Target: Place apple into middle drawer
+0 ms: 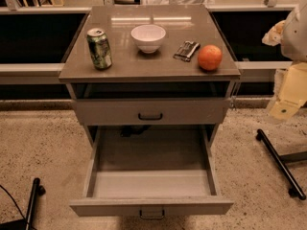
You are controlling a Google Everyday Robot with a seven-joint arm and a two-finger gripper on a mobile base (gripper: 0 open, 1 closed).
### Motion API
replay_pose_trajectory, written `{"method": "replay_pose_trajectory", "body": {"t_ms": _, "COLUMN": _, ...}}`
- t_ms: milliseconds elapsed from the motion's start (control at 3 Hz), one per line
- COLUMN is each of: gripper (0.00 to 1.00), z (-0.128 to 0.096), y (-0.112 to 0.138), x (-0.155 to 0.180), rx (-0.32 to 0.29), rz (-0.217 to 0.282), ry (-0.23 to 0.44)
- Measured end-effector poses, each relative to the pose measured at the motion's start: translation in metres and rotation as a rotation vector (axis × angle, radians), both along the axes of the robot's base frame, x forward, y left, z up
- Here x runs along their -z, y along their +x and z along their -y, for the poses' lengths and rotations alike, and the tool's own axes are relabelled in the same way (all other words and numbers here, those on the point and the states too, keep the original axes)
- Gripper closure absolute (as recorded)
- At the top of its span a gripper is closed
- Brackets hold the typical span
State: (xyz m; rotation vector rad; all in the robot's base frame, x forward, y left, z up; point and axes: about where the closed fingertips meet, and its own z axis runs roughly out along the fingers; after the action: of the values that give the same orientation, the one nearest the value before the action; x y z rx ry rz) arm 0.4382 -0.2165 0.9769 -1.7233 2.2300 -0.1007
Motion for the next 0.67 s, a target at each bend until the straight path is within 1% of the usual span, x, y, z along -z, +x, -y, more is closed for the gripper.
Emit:
{"method": "replay_pose_trajectory", "body": {"t_ms": 333, "gripper": 0.00, "z": 0.000, "y": 0.000, "x": 0.000, "rx": 0.000, "rz": 0.000, "ry": 0.000}}
{"method": "replay_pose_trajectory", "body": {"t_ms": 667, "gripper": 0.00, "z": 0.002, "y": 0.010, "x": 0.003, "rx": 0.035, "rz": 0.019, "ry": 0.018}}
